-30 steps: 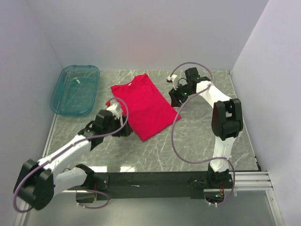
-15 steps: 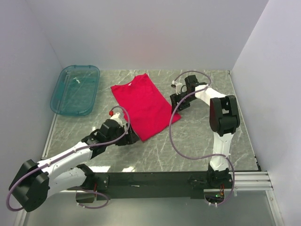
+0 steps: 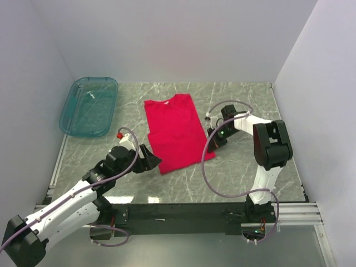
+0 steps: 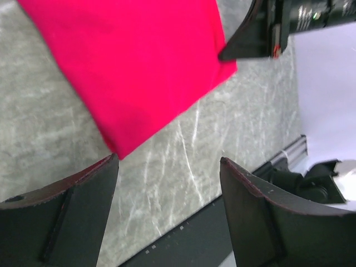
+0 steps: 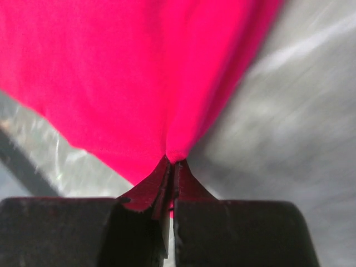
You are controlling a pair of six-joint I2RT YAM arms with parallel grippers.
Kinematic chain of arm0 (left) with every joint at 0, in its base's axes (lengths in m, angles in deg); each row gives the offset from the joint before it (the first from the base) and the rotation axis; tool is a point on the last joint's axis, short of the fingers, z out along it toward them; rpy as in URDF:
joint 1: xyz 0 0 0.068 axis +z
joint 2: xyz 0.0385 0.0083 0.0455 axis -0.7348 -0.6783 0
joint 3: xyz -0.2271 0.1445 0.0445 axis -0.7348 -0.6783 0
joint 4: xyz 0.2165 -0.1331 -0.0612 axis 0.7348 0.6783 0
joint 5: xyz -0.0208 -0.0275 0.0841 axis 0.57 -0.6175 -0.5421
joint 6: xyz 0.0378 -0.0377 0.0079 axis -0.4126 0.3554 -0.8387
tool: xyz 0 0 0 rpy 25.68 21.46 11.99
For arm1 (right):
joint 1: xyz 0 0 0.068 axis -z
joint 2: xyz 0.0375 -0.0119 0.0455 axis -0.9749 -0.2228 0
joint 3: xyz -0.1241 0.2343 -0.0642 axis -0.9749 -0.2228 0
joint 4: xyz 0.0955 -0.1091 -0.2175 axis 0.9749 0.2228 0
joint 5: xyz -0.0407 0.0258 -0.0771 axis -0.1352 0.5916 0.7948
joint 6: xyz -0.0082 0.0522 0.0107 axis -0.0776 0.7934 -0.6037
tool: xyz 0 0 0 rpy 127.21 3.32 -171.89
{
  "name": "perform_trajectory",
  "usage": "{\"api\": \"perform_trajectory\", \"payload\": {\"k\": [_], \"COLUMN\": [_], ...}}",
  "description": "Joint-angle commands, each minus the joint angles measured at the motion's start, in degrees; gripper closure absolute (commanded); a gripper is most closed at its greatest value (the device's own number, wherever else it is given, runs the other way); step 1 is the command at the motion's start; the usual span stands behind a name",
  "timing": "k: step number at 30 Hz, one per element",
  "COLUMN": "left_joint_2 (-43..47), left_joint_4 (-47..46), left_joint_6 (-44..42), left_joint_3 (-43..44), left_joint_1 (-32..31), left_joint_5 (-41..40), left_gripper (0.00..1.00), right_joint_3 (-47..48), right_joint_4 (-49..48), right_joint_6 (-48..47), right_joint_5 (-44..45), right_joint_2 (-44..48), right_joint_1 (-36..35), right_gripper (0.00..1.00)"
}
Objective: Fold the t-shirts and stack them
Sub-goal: Fold the tshirt
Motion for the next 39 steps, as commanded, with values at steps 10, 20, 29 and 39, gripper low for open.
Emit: {"api": "perform_trajectory", "payload": {"k": [10, 20, 29, 39], "left_joint_2": [-1.54, -12.70, -12.80, -21.93], "left_joint_4": [6.02, 6.20, 2.78, -9.16], "left_joint_6": [-26.18, -63.70, -31.40, -6.66], "left_joint_3": [14.44, 16.04, 16.22, 10.24], "left_joint_1": [-2.71, -10.80, 5.17, 13.19], "left_joint_5": [4.11, -9.61, -5.95, 4.09], "left_gripper": [0.21, 0.12, 0.14, 0.31], "right_joint_3": [-2.07, -32.29, -6.91, 9.35], "right_joint_4": [10.87, -11.39, -10.31, -12.61], "right_joint_6": [-14.61, -48.78, -8.60, 11.65], "right_joint_5": [5.92, -5.74, -2.51, 3.64], "right_joint_2": [18.51, 52.95, 22.96, 2.01], "right_joint_1": [0.28, 0.55, 0.55, -0.33], "right_gripper": [0.25, 0.10, 0.46, 0.45]}}
